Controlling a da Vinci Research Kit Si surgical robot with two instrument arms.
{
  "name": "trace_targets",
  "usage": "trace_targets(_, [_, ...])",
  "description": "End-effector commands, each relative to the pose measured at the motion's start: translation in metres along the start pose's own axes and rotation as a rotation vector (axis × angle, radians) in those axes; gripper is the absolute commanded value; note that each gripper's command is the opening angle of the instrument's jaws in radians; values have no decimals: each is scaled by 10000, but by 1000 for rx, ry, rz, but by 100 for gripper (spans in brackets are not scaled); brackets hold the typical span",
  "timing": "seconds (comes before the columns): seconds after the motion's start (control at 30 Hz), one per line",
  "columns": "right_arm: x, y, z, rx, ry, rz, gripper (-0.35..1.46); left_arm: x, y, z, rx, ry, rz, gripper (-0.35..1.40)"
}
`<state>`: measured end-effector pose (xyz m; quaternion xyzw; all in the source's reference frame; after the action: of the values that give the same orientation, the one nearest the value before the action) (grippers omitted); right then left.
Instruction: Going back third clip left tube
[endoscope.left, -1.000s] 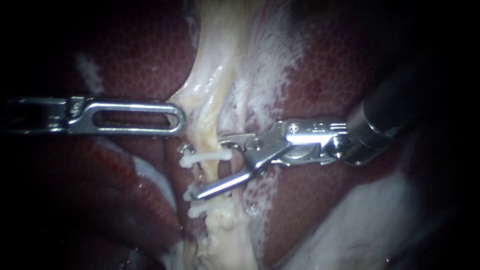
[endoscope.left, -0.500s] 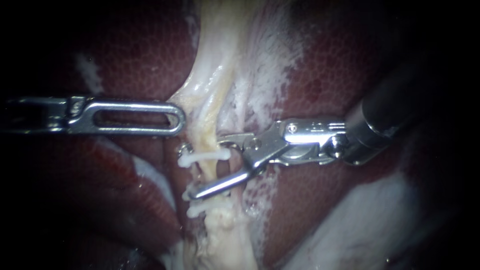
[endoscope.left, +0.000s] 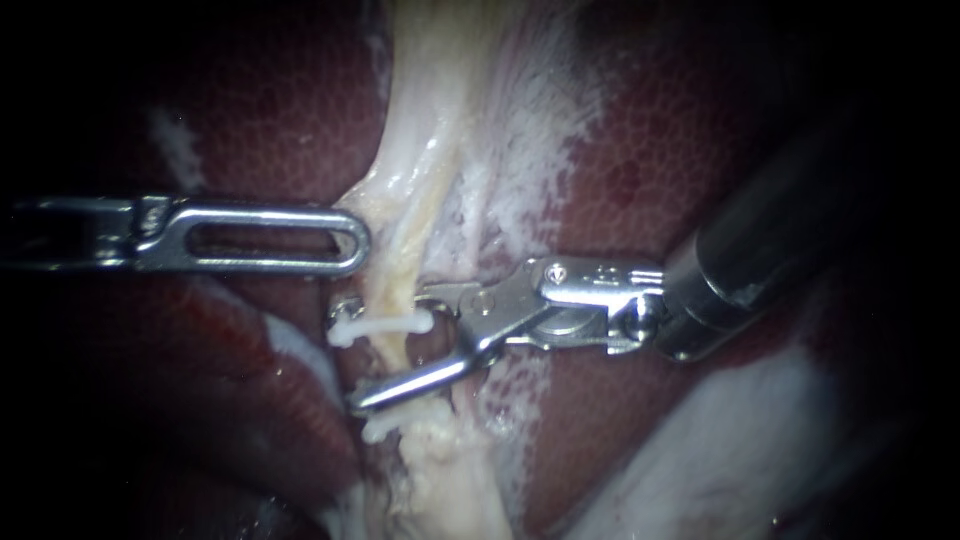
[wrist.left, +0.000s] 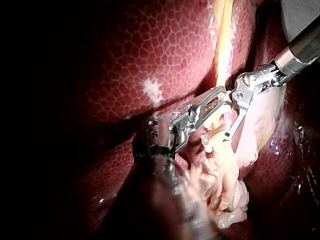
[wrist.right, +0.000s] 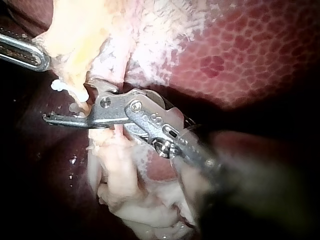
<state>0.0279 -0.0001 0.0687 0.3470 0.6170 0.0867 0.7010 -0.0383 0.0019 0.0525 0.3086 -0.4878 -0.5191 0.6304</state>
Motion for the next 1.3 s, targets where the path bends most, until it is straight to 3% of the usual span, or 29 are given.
trace_targets(0.03, [1,0,0,0,0,0,59,0,0,0,0,0,0,-35])
trace_targets(0.2, [2,-5,1,1,2,17,60,0,0,0,0,0,0,-35])
trace_targets(0.3, [3,-8,2,2,4,82,60,0,0,0,0,0,0,-35])
trace_targets(0.37, [4,-11,1,6,34,157,60,0,0,0,0,0,0,-35])
trace_targets(0.6, [11,-13,-1,30,100,257,60,0,0,0,0,0,0,-35])
trace_targets(0.93, [10,-14,-3,60,100,289,60,0,0,0,-1,0,0,-35])
trace_targets(1.3, [6,-3,-6,24,80,-58,60,1,0,1,-1,-1,0,-35])
